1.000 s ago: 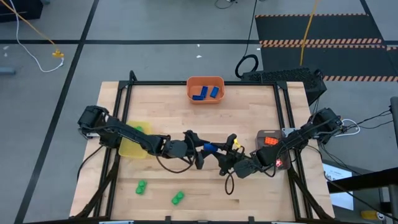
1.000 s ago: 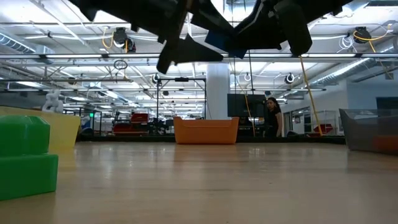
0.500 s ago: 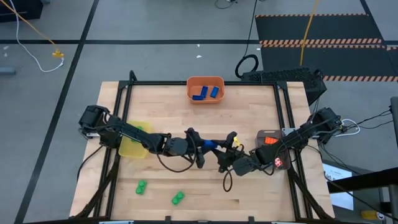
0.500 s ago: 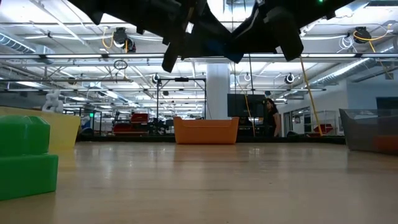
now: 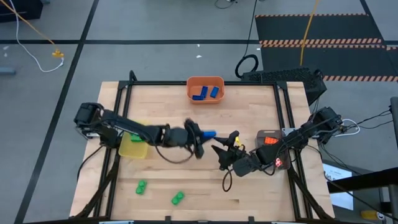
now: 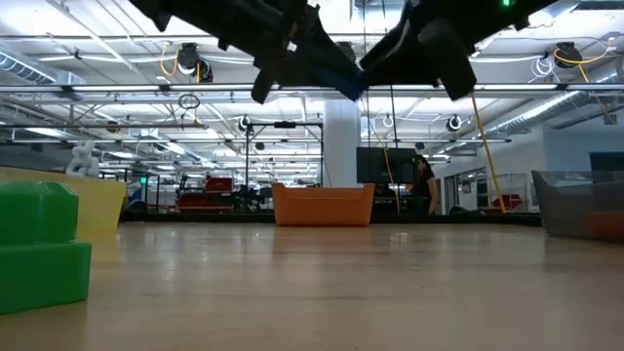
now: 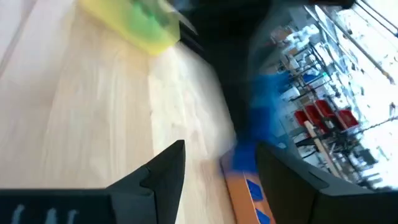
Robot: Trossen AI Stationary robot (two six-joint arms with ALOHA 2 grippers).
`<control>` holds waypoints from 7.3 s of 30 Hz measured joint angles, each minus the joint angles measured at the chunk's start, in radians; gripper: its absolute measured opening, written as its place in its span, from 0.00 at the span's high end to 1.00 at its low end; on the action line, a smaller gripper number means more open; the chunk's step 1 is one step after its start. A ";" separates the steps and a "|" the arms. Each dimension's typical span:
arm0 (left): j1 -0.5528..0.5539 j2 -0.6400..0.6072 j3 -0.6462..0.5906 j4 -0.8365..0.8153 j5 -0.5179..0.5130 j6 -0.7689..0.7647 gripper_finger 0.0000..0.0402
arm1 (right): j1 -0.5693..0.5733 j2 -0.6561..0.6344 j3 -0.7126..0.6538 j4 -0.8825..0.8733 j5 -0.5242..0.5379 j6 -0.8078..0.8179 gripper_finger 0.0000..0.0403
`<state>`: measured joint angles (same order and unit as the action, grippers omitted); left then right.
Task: Sort & place blocks by color
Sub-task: Put the blue game piece into the orange bin, then put the green game piece into the yellow bin
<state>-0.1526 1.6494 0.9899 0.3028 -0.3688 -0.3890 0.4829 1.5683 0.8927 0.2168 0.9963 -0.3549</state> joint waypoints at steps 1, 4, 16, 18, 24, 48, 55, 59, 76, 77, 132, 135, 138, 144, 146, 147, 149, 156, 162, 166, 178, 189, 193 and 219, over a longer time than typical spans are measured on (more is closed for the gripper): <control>0.016 -0.014 0.009 -0.014 -0.012 0.004 0.77 | 0.005 0.002 -0.001 -0.005 0.017 -0.016 0.54; 0.066 -0.062 0.013 -0.064 -0.011 0.005 0.77 | 0.020 0.004 -0.003 0.026 0.096 -0.070 0.53; 0.392 -0.100 0.011 -0.167 0.246 -0.013 0.77 | 0.030 0.002 -0.002 0.237 0.231 -0.236 0.53; 0.460 -0.088 0.013 -0.161 0.319 -0.033 0.77 | 0.037 0.002 -0.002 0.218 0.278 -0.234 0.53; 0.621 -0.027 0.018 -0.108 0.532 -0.085 0.77 | 0.078 0.002 -0.003 0.145 0.316 -0.061 0.53; 0.728 0.113 0.390 -0.495 0.394 0.157 0.49 | 0.002 0.002 -0.003 0.437 0.258 -0.473 0.54; 0.695 0.069 0.390 -0.596 0.512 0.271 0.49 | 0.004 0.002 -0.003 0.418 0.409 -0.470 0.54; 0.605 -0.013 0.390 -0.801 0.525 0.335 0.49 | 0.003 0.002 -0.025 0.420 0.443 -0.466 0.54; -0.102 -0.113 0.390 -1.172 0.279 -0.076 0.48 | -0.106 -0.017 -0.080 0.422 -0.161 0.131 0.54; -0.139 -0.113 0.390 -1.170 0.259 -0.110 0.48 | -0.114 -0.017 -0.080 0.421 -0.211 0.159 0.54; -0.489 0.331 0.390 -1.008 0.432 -0.888 0.48 | -0.252 -0.089 -0.079 0.127 -0.920 0.432 0.54; -0.487 0.368 0.390 -1.006 0.446 -0.879 0.48 | -0.252 -0.089 -0.078 0.116 -0.920 0.432 0.54; -0.483 0.384 0.393 -1.015 0.449 -0.869 0.49 | -0.252 -0.089 -0.078 0.104 -0.919 0.428 0.54; -0.465 0.393 0.395 -1.064 0.434 -0.802 0.49 | -0.252 -0.089 -0.078 0.106 -0.919 0.422 0.54; -0.455 0.392 0.395 -1.072 0.431 -0.776 0.52 | -0.252 -0.089 -0.078 0.106 -0.919 0.422 0.54; -0.452 0.391 0.394 -1.076 0.428 -0.762 0.54 | -0.252 -0.089 -0.078 0.106 -0.919 0.422 0.54; -0.444 0.391 0.393 -1.083 0.416 -0.736 0.62 | -0.252 -0.089 -0.078 0.105 -0.919 0.421 0.54; -0.406 0.369 0.388 -1.182 0.411 -0.629 0.66 | -0.252 -0.089 -0.078 0.100 -0.919 0.421 0.54; -0.342 0.255 0.386 -1.527 0.353 -0.582 0.66 | -0.252 -0.089 -0.078 0.099 -0.919 0.414 0.54; -0.301 0.144 0.386 -1.697 0.293 -0.582 0.66 | -0.252 -0.089 -0.078 0.093 -0.919 0.414 0.54; -0.241 -0.210 0.216 -1.875 0.238 -0.745 0.66 | -0.252 -0.089 -0.079 0.074 -0.919 0.414 0.54; -0.220 -0.401 -0.080 -1.714 0.339 -0.743 0.66 | -0.255 -0.089 -0.079 0.069 -0.919 0.408 0.54; -0.220 -0.401 -0.119 -1.695 0.340 -0.691 0.66 | -0.255 -0.089 -0.079 0.069 -0.919 0.392 0.54; -0.218 -0.401 -0.164 -1.689 0.444 -0.733 0.06 | -0.255 -0.089 -0.079 0.069 -0.919 0.394 0.54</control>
<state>-0.3710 1.2484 0.8256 -1.3865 0.0752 -1.1225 0.2283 1.4788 0.8139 0.2863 0.0772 0.0395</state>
